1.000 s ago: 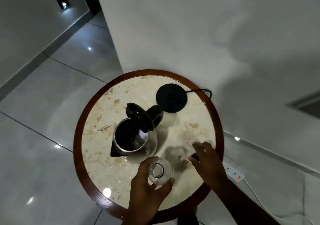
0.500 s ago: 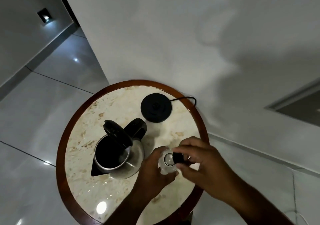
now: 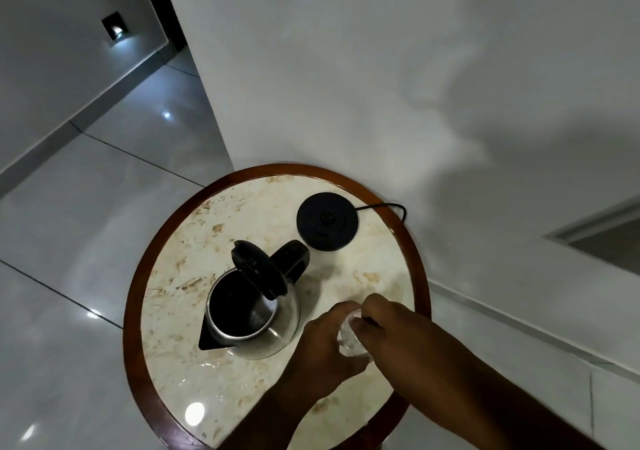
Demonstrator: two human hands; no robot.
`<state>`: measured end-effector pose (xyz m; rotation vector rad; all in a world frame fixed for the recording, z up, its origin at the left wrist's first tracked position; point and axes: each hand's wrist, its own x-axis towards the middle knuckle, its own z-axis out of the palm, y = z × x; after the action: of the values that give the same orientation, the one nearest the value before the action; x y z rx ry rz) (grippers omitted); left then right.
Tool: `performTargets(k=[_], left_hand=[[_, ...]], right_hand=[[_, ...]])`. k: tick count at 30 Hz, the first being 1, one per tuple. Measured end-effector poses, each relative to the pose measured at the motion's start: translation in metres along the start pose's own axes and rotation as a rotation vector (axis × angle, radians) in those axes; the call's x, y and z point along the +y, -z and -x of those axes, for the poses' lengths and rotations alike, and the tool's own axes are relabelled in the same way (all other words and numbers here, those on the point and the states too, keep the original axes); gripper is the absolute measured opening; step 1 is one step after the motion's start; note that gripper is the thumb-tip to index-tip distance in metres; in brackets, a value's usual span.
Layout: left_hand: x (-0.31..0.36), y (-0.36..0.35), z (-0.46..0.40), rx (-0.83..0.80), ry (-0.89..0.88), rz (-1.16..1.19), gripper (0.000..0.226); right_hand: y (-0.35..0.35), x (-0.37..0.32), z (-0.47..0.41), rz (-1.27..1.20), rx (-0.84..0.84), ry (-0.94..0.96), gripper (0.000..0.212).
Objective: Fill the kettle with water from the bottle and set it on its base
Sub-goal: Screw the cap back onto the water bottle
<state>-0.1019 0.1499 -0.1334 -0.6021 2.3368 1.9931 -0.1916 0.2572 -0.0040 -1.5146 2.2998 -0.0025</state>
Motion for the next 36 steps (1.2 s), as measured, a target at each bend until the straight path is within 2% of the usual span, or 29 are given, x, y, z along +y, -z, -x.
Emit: performTargets(k=[2, 4, 6, 9, 10, 13, 14, 18, 20, 22, 24, 26, 28, 33, 36], left_hand=[[0.0, 0.001, 0.0, -0.008, 0.001, 0.003, 0.054], [0.001, 0.002, 0.001, -0.006, 0.002, 0.0, 0.055], [0.001, 0.003, 0.001, -0.017, -0.001, -0.008, 0.056], [0.002, 0.003, 0.001, -0.039, -0.003, -0.015, 0.055], [0.001, 0.002, 0.001, -0.042, -0.016, -0.006, 0.054], [-0.003, 0.002, 0.002, -0.049, -0.008, 0.027, 0.056], [-0.003, 0.002, 0.002, -0.054, 0.0, 0.036, 0.057], [-0.001, 0.002, -0.001, -0.056, 0.015, 0.028, 0.052], [0.001, 0.004, -0.003, -0.062, -0.01, -0.006, 0.05], [0.002, 0.004, -0.003, -0.086, -0.031, -0.024, 0.051], [0.003, 0.004, -0.002, -0.1, -0.043, -0.038, 0.051], [0.004, 0.001, -0.002, -0.106, -0.048, -0.042, 0.05], [0.004, -0.001, -0.002, -0.103, -0.035, -0.051, 0.05], [0.005, -0.005, -0.008, -0.134, -0.036, -0.191, 0.047], [0.005, -0.008, -0.01, -0.157, -0.017, -0.19, 0.048]], right_hand=[[0.001, 0.0, 0.0, -0.044, 0.012, -0.055, 0.026], [-0.004, 0.001, -0.005, 0.086, 0.032, -0.035, 0.036], [-0.002, -0.004, -0.01, 0.103, 0.081, -0.077, 0.041], [0.008, -0.004, -0.007, -0.108, 0.06, -0.16, 0.052], [0.002, 0.003, -0.003, -0.114, 0.081, -0.105, 0.053], [0.002, 0.014, 0.001, 0.02, -0.075, 0.075, 0.046], [-0.001, 0.016, -0.001, 0.071, -0.061, 0.091, 0.042], [-0.003, 0.006, -0.006, 0.037, 0.049, -0.112, 0.048], [-0.007, 0.006, -0.003, 0.02, 0.16, -0.132, 0.05], [-0.006, 0.006, 0.002, -0.119, 0.133, -0.149, 0.054], [-0.009, 0.014, 0.009, -0.136, 0.103, -0.055, 0.055], [-0.008, 0.017, 0.013, -0.04, 0.027, 0.017, 0.044], [-0.014, 0.019, 0.014, 0.071, 0.055, 0.034, 0.038], [-0.031, 0.013, 0.019, -0.153, 0.247, -0.119, 0.04], [-0.04, 0.015, 0.023, -0.23, 0.249, -0.208, 0.042]])
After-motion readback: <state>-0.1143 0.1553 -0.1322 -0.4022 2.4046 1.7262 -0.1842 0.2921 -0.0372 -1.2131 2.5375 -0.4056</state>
